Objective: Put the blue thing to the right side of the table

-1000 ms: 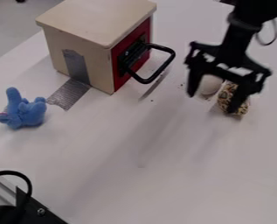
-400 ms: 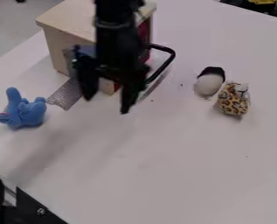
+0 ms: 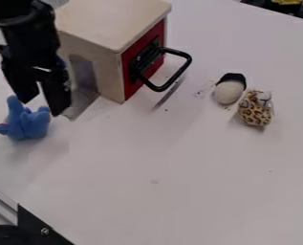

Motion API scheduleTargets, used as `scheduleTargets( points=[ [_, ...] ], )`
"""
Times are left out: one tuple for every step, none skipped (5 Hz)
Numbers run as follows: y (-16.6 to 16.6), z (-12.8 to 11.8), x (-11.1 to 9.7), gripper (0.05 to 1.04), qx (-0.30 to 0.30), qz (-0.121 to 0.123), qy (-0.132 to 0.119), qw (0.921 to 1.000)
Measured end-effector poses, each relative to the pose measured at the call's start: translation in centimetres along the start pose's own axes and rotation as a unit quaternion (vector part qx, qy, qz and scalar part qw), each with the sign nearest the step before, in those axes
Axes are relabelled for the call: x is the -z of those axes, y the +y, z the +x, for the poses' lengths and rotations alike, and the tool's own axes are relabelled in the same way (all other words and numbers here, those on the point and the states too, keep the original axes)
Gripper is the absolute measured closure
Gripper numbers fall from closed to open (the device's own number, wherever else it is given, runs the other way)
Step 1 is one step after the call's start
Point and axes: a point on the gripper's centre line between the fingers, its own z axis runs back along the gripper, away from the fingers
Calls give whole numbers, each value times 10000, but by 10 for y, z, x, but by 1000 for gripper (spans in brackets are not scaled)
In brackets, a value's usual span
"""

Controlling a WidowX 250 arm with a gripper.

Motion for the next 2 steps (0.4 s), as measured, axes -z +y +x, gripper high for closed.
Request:
scheduleTargets(
  points=[
    [32,-17,-5,85,96,186,-139,9997],
    [49,-16,0,85,8,488,-220,9986]
  ],
)
